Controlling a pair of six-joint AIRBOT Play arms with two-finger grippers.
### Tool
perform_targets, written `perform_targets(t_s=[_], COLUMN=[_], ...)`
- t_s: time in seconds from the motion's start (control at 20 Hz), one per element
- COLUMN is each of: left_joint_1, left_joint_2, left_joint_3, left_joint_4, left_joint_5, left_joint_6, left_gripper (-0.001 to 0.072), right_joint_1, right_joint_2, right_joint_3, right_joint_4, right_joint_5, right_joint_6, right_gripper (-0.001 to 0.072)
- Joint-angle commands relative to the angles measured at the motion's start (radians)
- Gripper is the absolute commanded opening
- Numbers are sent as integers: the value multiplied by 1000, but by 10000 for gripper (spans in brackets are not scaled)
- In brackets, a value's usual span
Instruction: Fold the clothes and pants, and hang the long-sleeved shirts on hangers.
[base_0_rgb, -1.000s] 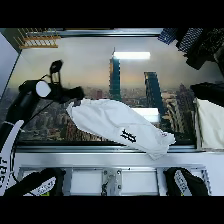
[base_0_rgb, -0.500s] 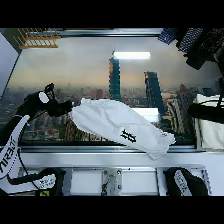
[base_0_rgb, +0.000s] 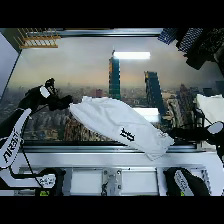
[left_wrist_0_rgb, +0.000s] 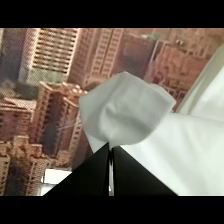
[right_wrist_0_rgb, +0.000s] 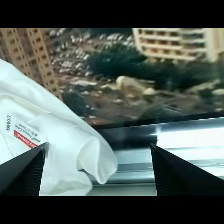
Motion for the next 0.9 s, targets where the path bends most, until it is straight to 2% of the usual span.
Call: perform_targets(t_s=[0.0, 0.05, 0.1, 0.15, 0.2, 0.4, 0.55, 0.6, 0.7, 0.85], left_joint_1=[1, 1, 1, 1, 1, 1, 1, 1, 1, 1], left_joint_2=[12, 27, 45, 64, 87, 214, 327, 357, 405, 441], left_joint_3=[21, 21, 21, 21, 21, 7, -107, -151, -226, -286], left_joint_4=[0, 0, 0, 0, 0, -8, -12, -38, -89, -86], left_joint_5=[-5, -5, -7, -8, -8, 6, 73, 84, 107, 117], left_joint_6=[13, 24, 36, 42, 45, 44, 11, 2, 3, 3], left_gripper=[5, 5, 5, 5, 5, 4, 4, 5, 5, 5], right_joint_1=[3, 8, 17, 31, 46, 89, 95, 95, 91, 58], right_joint_2=[-89, -117, -145, -168, -181, -185, -223, -243, -257, -254], right_joint_3=[-48, -48, -48, -40, -11, 307, 576, 633, 666, 621], right_joint_4=[143, 163, 178, 193, 195, 193, 196, 195, 181, 111], right_joint_5=[-55, -79, -104, -124, -131, -180, -230, -229, -215, -88], right_joint_6=[-50, -53, -53, -53, -53, -47, 8, 8, 4, 8], right_gripper=[715, 712, 603, 252, 15, 15, 17, 87, 578, 583])
